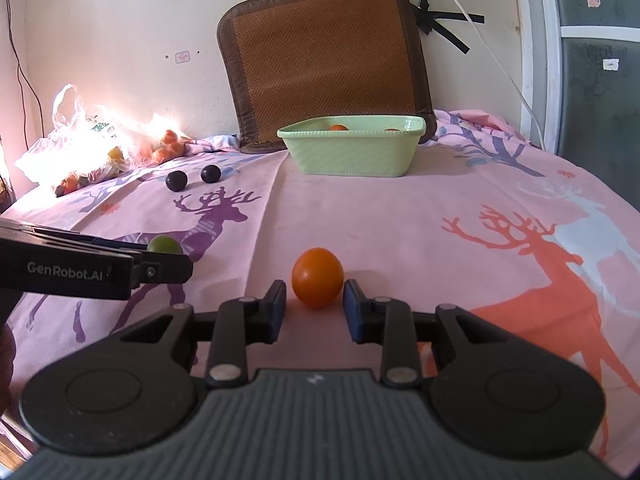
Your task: Organize fruits
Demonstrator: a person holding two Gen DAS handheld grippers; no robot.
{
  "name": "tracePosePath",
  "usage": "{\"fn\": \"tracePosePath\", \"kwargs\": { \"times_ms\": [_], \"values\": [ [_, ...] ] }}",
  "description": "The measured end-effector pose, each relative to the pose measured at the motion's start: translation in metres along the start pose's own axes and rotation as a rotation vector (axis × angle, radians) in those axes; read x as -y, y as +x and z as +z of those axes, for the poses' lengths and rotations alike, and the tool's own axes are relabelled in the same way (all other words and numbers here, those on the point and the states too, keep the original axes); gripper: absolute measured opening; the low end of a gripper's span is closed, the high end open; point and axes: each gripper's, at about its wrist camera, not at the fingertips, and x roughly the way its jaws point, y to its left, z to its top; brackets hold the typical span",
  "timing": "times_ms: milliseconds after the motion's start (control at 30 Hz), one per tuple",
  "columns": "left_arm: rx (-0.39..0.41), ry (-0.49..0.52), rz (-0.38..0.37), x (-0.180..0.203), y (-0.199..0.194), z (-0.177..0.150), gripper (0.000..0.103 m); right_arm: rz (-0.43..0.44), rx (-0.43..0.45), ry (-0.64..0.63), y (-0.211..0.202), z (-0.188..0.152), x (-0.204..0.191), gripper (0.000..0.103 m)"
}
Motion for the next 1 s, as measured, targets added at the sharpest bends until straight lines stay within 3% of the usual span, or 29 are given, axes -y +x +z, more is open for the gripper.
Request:
{"fn": "tracePosePath", "kwargs": {
  "times_ms": [567, 667, 733, 1000],
  "values": [
    [-0.003, 0.03, 0.027, 0.0057, 0.0019, -0.0007, 0.049, -0.002, 0.003, 0.001, -0.0001, -0.0006, 0.001, 0.035],
    [-0.003, 0.029, 0.027, 0.006, 0.0019, -0.0009, 0.05, -0.002, 0.003, 0.001, -0.0002, -0.0007, 0.0008, 0.037],
    [-0.003, 0.029, 0.026, 0.006, 0.0018, -0.0008, 0.051, 0.001, 0.004, 0.001, -0.0004, -0.0007, 0.0004, 0.045],
    [-0.002, 0.039, 0.025, 0.0069, 0.0015, -0.0017, 0.053, -0.001, 0.006, -0.004, 0.0001, -0.0009, -0.0009, 0.046]
  ]
}}
